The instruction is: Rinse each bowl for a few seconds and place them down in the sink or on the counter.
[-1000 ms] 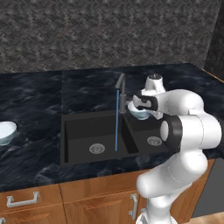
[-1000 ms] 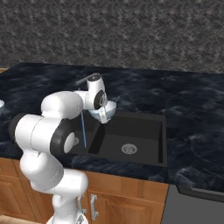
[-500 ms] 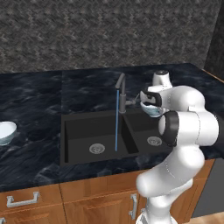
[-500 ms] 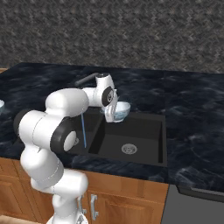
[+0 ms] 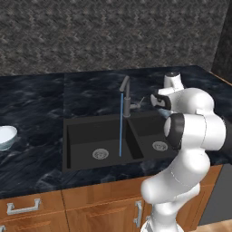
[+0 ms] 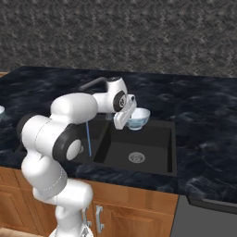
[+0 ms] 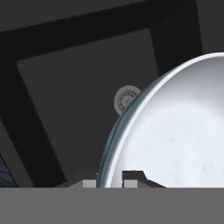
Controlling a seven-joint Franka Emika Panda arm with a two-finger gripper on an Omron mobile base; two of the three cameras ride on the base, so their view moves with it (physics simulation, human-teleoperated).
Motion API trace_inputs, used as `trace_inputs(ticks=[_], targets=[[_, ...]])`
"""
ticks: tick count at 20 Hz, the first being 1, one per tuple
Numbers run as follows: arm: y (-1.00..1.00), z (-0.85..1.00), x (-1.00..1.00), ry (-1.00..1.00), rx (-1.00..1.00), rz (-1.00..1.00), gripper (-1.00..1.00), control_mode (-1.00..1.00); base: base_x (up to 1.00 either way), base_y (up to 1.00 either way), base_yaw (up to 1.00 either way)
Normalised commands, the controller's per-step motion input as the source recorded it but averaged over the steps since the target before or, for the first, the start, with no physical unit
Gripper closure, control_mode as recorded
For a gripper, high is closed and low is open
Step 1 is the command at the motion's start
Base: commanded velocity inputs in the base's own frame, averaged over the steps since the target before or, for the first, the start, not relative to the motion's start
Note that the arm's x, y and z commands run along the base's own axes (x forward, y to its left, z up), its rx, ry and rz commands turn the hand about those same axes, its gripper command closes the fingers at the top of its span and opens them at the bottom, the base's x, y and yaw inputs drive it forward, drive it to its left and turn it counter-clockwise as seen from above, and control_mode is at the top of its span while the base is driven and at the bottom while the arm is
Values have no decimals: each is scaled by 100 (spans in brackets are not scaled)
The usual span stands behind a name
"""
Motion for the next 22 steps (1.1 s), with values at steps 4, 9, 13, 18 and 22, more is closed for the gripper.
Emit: trace_inputs(ticks=[4, 9, 13, 18, 22], targets=[[-45, 15, -18, -9, 0, -23, 100, -100, 0, 0, 0], [-55, 15, -24, -6, 1, -20, 100, -100, 0, 0, 0], [-53, 11, -34, 0, 6, -23, 100, -100, 0, 0, 0], [-58, 8, -25, 0, 7, -21, 100, -100, 0, 0, 0], [-58, 8, -11, 0, 5, -17, 100, -100, 0, 0, 0]])
